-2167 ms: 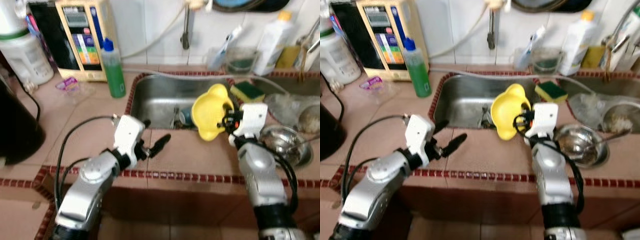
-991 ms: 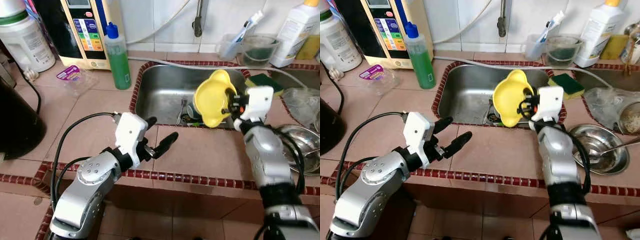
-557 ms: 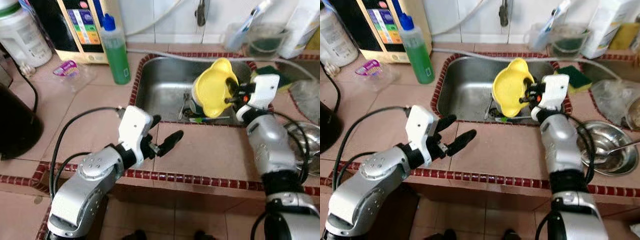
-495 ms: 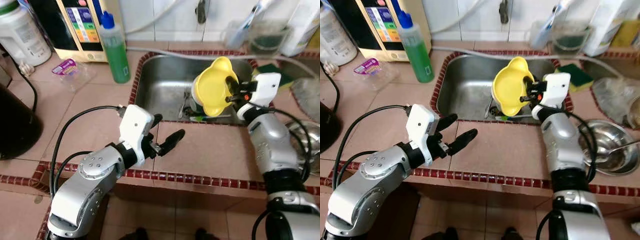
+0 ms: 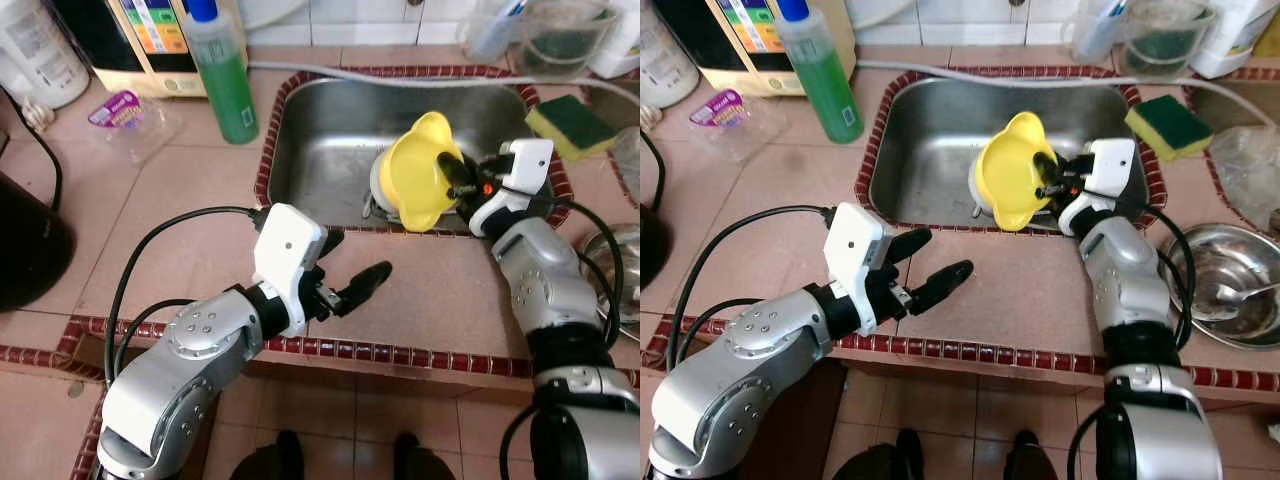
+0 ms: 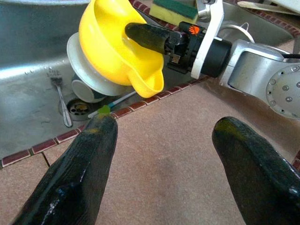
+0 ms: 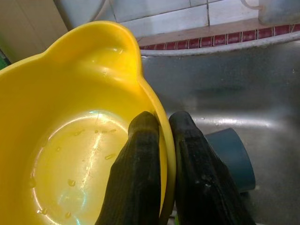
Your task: Kitchen organization
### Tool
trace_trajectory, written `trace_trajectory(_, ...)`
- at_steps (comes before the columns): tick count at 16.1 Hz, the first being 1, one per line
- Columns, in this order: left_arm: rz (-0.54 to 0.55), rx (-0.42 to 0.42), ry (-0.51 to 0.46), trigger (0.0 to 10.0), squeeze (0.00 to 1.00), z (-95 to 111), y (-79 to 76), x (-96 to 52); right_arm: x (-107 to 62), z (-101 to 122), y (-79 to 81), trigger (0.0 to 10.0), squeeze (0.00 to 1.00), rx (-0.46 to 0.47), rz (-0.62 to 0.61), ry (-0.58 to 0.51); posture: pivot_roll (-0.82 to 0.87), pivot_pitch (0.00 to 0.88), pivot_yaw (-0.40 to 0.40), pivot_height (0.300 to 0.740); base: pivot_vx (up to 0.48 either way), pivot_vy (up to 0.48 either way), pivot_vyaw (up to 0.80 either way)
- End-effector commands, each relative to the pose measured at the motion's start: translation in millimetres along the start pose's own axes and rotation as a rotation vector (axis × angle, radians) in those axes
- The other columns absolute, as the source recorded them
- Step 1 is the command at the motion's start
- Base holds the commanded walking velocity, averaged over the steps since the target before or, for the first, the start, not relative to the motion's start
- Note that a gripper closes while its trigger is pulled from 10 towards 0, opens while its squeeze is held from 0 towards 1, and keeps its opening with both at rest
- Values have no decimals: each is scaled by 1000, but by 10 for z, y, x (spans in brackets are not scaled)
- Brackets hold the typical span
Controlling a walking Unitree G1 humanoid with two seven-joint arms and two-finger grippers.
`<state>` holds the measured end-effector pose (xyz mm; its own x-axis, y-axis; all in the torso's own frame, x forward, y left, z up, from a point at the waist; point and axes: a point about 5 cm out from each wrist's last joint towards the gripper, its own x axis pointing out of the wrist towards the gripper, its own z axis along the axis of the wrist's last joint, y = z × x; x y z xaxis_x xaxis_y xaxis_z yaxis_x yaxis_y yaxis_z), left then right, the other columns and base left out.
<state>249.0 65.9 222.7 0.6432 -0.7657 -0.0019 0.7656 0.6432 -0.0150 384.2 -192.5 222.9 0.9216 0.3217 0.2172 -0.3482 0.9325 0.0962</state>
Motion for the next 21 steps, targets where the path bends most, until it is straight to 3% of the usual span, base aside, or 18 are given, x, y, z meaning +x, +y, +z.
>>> trace_trajectory(1,-4,10,-12,10000,0,55,-29,-31,7,9,-17,10000,0,34,-2,-4,-23,341,110,740,0,0,0)
trace_trajectory(3,-4,6,-10,10000,0,61,-44,-42,20,4,-21,10000,0,43,-1,-4,-18,339,108,740,0,0,0)
trace_trajectory(4,-4,4,-10,10000,0,70,-48,-42,31,3,-20,10000,153,51,2,-5,-14,339,106,740,0,0,0)
trace_trajectory(5,-2,3,-12,10000,0,76,-49,-41,39,4,-21,10000,769,58,2,-8,-14,339,105,740,0,0,0)
trace_trajectory(6,-2,3,-12,10000,0,76,-50,-41,45,7,-22,10000,1000,64,2,-10,-14,338,104,740,0,0,0)
trace_trajectory(16,13,1,-18,10000,0,87,-33,-40,140,64,14,10000,1000,71,15,-33,-7,322,92,740,0,0,0)
trace_trajectory(19,28,7,-31,10000,0,88,-6,-27,173,113,39,10000,1000,61,19,-67,-9,298,82,740,0,0,0)
trace_trajectory(21,69,11,-49,10000,0,80,99,-24,178,221,54,10000,1000,36,10,-139,-14,274,72,740,0,0,0)
